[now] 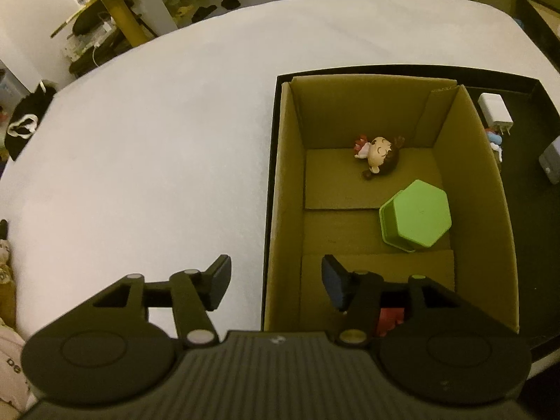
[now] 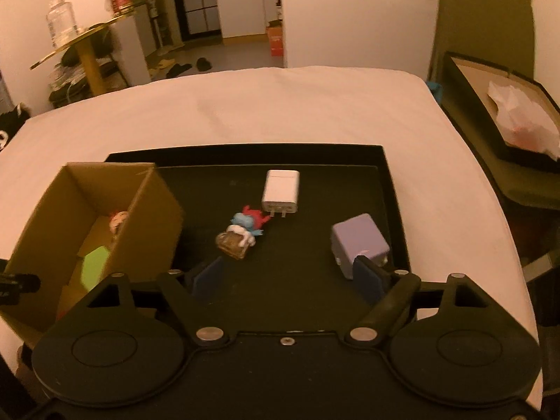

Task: Organize rigid objects
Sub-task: 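Close the right gripper on the lavender cube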

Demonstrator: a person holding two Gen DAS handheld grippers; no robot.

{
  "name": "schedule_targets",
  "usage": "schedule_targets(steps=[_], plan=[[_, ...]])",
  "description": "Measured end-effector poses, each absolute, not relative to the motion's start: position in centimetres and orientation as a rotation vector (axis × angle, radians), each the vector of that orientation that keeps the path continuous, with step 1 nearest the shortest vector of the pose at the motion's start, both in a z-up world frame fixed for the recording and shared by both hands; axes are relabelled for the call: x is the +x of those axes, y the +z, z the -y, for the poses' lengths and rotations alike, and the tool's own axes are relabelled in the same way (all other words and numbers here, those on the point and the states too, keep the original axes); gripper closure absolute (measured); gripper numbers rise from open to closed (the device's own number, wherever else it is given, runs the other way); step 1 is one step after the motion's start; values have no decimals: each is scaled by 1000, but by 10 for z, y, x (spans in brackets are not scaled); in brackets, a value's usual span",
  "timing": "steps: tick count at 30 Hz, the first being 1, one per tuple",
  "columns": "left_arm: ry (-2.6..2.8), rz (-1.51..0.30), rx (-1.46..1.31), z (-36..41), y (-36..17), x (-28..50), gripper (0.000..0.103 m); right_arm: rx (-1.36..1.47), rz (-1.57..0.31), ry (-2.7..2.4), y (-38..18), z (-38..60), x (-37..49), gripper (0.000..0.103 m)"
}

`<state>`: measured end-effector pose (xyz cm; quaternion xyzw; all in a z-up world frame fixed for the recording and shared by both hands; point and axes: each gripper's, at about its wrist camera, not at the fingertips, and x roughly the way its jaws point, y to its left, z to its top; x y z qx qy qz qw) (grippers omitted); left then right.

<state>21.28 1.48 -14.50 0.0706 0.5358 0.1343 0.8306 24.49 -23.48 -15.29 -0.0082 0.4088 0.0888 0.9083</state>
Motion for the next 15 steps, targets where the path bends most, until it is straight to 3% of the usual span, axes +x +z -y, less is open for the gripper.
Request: schedule_targets(steps=[15], plan=[[352, -1142, 204, -6, -147, 226, 39, -19, -853, 76, -184, 259, 286, 21]])
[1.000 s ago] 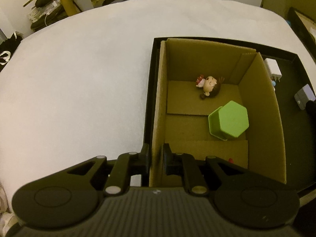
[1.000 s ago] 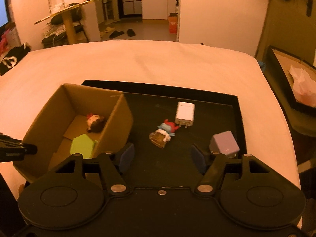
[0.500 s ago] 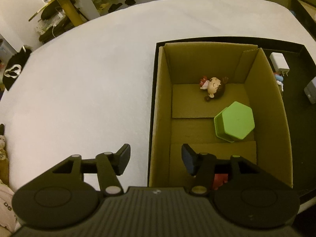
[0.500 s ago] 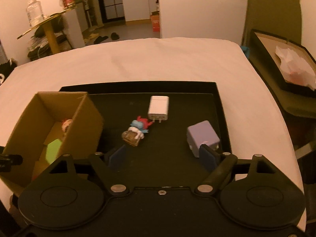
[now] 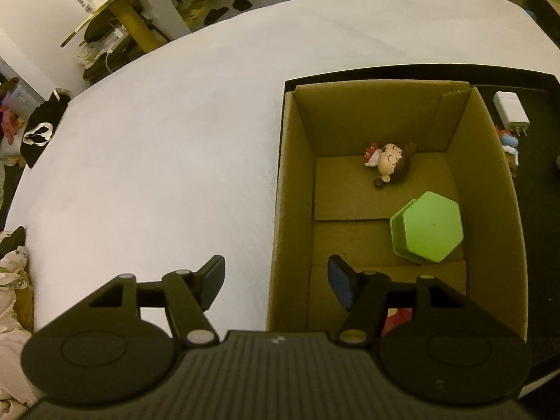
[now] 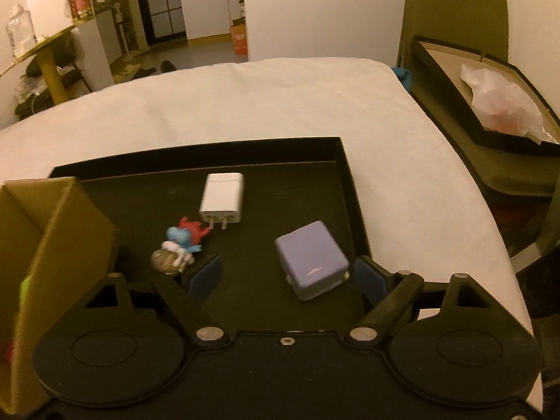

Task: Organize rigid objects
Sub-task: 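Close the right gripper on the lavender cube, then lift the lavender cube with the right gripper over the box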

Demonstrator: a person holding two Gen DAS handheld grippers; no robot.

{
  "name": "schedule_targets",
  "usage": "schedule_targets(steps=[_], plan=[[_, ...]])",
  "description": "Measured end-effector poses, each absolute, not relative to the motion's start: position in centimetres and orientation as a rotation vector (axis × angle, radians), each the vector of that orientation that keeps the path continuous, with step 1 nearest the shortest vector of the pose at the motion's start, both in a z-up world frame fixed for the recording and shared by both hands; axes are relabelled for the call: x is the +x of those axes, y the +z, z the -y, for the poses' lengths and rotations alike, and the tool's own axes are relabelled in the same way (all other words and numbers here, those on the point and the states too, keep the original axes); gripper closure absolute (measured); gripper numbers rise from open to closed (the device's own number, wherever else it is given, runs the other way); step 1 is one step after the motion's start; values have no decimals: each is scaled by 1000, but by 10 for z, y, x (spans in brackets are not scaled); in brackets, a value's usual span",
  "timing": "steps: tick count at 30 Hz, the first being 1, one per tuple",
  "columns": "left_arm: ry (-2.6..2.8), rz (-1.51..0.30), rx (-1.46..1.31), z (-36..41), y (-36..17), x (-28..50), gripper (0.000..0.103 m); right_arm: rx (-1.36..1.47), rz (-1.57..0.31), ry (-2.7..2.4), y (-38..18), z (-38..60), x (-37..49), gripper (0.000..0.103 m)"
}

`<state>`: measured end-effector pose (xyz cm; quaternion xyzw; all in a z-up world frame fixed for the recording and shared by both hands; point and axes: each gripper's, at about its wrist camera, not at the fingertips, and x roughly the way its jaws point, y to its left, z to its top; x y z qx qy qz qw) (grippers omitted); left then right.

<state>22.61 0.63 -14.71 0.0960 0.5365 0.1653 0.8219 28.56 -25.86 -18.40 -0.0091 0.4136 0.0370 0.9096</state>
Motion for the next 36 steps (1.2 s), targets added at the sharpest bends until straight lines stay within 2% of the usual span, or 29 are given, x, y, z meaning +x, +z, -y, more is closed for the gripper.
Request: schedule_targets(steps=[8, 11, 12, 25, 36], plan=[[359, -1149, 229, -3, -150, 230, 37, -73, -864, 69, -198, 259, 303, 29], [356, -1147, 234, -2, -150, 230, 37, -111, -893, 80, -206, 254, 305, 46], [356, -1145, 234, -2, -150, 230, 37, -127, -902, 77, -209, 253, 305, 59], [336, -1138, 206, -6, -146, 226, 36, -70, -996, 47, -200, 253, 295, 60], [313, -1122, 143, -14, -143, 220, 36, -96, -937, 89, -162, 231, 282, 61]])
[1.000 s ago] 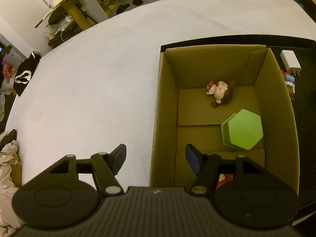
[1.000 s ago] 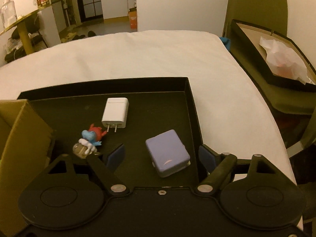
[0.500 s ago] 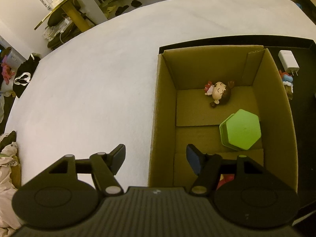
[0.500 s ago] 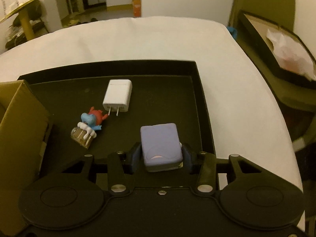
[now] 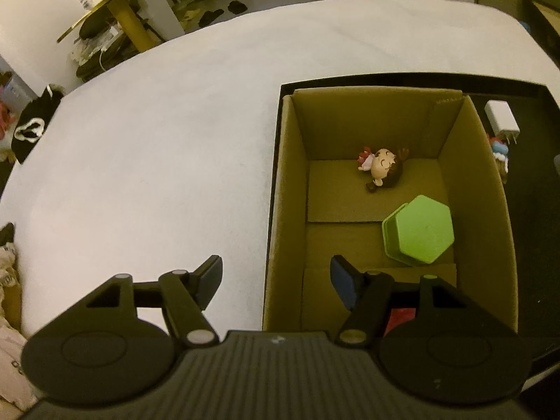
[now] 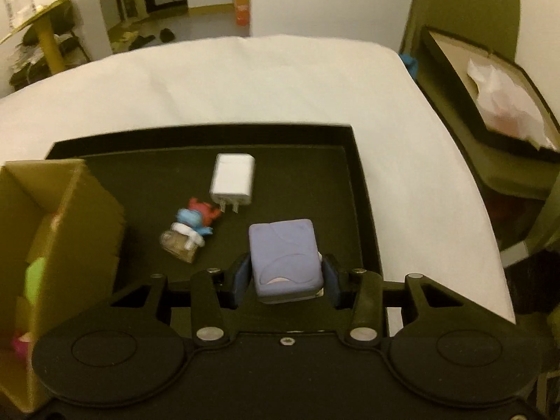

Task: Organize rigid objects
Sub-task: 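Lift the lavender cube with the right gripper over the box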

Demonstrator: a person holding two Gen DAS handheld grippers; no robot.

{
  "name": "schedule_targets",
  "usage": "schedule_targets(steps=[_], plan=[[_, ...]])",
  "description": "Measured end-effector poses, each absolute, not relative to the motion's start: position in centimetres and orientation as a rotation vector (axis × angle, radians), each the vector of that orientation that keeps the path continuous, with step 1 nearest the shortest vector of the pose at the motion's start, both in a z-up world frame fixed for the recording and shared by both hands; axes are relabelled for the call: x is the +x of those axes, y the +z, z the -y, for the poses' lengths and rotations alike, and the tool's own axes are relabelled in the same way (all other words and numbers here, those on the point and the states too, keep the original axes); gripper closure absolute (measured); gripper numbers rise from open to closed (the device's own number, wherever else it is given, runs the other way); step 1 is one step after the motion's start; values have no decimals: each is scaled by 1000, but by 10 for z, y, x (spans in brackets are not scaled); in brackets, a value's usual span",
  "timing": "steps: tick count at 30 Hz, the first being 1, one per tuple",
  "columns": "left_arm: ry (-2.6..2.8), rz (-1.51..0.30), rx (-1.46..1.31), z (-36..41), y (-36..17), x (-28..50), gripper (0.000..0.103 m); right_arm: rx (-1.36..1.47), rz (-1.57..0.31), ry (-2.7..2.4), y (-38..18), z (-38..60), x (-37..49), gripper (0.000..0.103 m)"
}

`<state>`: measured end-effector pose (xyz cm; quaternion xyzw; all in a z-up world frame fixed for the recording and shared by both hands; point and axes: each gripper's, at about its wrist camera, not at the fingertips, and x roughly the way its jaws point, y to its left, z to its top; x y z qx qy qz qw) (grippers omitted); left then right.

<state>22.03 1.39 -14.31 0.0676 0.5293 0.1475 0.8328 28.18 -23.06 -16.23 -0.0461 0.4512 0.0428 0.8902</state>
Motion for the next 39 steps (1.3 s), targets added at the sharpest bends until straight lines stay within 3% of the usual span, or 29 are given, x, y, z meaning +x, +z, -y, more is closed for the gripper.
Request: schedule_targets(steps=[24, 26, 34, 39], plan=[[246, -1092, 24, -38, -140, 211, 41, -185, -744, 264, -91, 155, 272, 60], [234, -1091, 5, -40, -140, 210, 45, -196, -737, 277, -89, 147, 271, 60], [189, -1124, -37, -46, -147, 211, 82, -234, -722, 335, -84, 116, 267, 60], [173, -1126, -56, -49, -149, 209, 89, -260, -725, 371, -85, 102, 265, 60]])
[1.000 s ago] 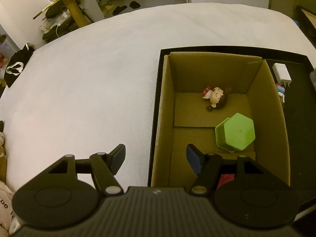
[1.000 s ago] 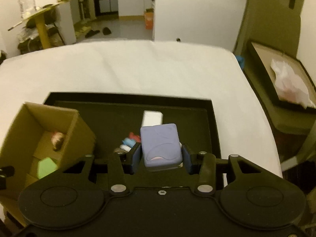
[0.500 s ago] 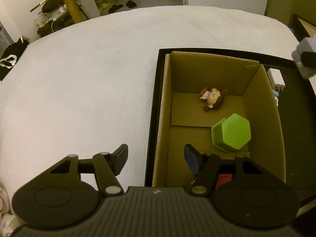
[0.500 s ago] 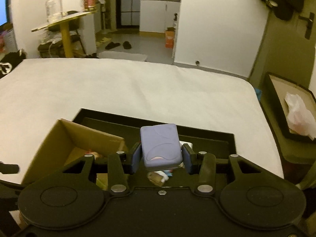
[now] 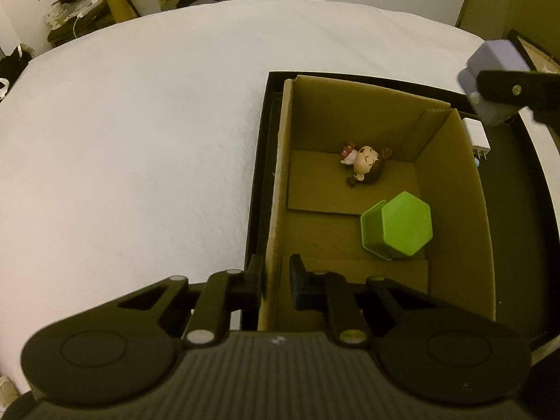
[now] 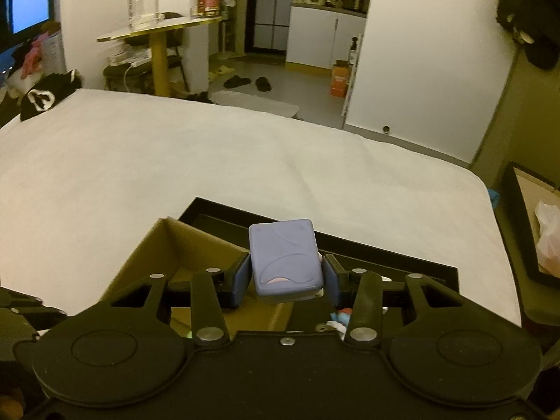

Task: Organize rigid objects
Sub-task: 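Lift the lavender cube with the right gripper over the box, then open the right gripper to drop the cube into the box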

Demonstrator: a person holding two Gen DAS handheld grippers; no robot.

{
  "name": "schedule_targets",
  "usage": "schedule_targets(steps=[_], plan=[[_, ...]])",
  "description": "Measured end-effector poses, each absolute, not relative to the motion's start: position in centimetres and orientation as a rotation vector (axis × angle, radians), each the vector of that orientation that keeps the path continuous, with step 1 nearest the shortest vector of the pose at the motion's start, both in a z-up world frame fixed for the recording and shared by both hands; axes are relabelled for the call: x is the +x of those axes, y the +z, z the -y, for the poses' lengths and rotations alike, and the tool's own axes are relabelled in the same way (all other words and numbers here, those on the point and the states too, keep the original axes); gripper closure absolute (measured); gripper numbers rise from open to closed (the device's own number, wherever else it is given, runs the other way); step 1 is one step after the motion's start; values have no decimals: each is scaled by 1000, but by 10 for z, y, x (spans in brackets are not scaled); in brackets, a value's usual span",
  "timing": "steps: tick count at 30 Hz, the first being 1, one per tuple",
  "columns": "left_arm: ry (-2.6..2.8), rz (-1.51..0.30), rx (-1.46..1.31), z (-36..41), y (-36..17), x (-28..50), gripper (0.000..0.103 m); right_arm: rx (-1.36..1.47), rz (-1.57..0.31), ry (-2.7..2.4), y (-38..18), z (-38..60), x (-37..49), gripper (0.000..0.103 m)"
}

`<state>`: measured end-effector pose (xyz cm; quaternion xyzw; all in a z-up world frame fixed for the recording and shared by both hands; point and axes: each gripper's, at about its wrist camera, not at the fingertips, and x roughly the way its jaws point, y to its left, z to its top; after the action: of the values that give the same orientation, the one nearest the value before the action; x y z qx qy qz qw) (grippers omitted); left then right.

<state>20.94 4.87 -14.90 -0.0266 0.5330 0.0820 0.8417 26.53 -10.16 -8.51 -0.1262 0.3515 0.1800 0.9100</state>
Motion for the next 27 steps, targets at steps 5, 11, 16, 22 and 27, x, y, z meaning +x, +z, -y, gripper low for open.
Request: schedule_targets(steps=[5, 11, 16, 22, 27], plan=[[166, -1121, -66, -51, -149, 208, 90, -293, -742, 400, -90, 87, 261, 60], [158, -1119, -76, -53, -148, 207, 90, -359, -760, 429, -96, 67, 257, 60], [150, -1113, -84, -55, -147, 205, 90, -422, -788, 383, -106, 60, 258, 58], [152, -1108, -93, -57, -144, 203, 90, -408, -793, 343, -106, 74, 250, 48], [148, -1101, -75, -53, -141, 201, 90, -355, -810, 303, -105, 98, 248, 48]])
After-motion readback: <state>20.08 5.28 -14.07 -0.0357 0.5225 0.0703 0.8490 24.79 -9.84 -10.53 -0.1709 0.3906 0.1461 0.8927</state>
